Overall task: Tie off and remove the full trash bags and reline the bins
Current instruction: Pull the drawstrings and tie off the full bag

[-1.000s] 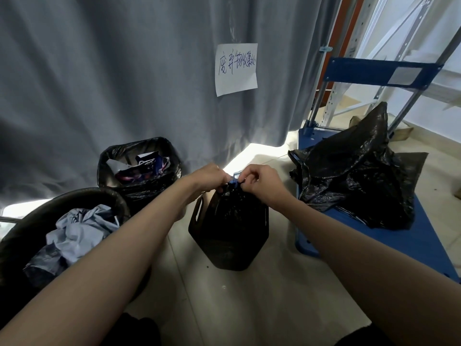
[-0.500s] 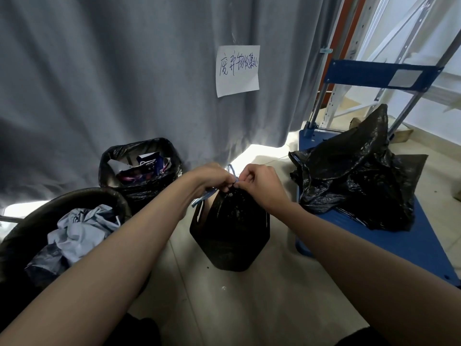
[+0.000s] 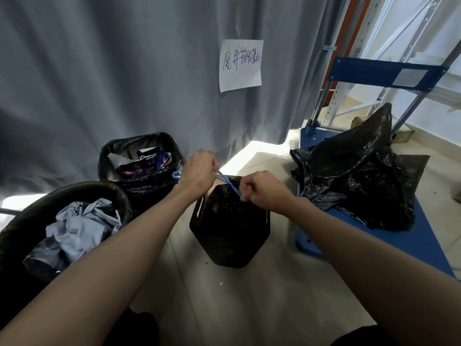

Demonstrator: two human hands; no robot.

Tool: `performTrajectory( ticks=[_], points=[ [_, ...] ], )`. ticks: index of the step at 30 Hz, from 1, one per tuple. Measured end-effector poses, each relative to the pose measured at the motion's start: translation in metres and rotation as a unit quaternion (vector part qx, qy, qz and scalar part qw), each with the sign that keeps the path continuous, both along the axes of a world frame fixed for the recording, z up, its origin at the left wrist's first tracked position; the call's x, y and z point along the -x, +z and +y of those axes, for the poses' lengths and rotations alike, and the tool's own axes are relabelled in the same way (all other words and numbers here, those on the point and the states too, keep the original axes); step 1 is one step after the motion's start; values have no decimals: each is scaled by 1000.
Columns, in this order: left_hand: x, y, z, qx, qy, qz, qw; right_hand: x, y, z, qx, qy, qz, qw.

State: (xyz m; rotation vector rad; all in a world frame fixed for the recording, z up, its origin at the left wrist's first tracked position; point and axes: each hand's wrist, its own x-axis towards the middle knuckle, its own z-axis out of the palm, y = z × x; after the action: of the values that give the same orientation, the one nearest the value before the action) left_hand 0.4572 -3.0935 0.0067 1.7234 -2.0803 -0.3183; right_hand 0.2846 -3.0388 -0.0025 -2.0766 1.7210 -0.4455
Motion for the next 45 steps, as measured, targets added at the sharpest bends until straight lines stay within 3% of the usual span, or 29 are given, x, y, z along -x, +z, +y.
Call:
performTrajectory(
  ticks=[5, 8, 10, 12, 15, 18, 22, 25, 37, 45],
  points=[
    [2, -2, -11, -28, -16, 48, 998, 12, -4, 3, -14, -18, -9, 1000],
    [-10, 3, -22, 33, 8, -8, 999, 23, -14, 7, -21, -71, -86, 994],
    [-19, 10, -25, 50, 30, 5, 998, 26, -18, 3, 14, -113, -132, 985],
    [-24, 15, -25, -46, -7, 54, 997, 25, -20, -3, 33, -135, -147, 979],
    [-23, 18, -12, -255, -102, 22, 961, 21, -25, -9, -13, -89, -73, 993],
    [-12, 0, 3, -319, -118, -23, 940, 10, -31, -10, -77, -44, -22, 996],
    [10, -21, 21, -209, -143, -85, 964, 2, -27, -12, -76, -67, -23, 995],
    [15, -22, 22, -127, -116, -67, 983, -2, -19, -12, -49, -75, -26, 996],
    [12, 36, 27, -25, -51, 18, 998, -19, 29, -1, 65, -138, -140, 978],
    [7, 84, 20, -29, -67, 18, 997, -30, 67, -5, 108, -192, -132, 966]
  ],
)
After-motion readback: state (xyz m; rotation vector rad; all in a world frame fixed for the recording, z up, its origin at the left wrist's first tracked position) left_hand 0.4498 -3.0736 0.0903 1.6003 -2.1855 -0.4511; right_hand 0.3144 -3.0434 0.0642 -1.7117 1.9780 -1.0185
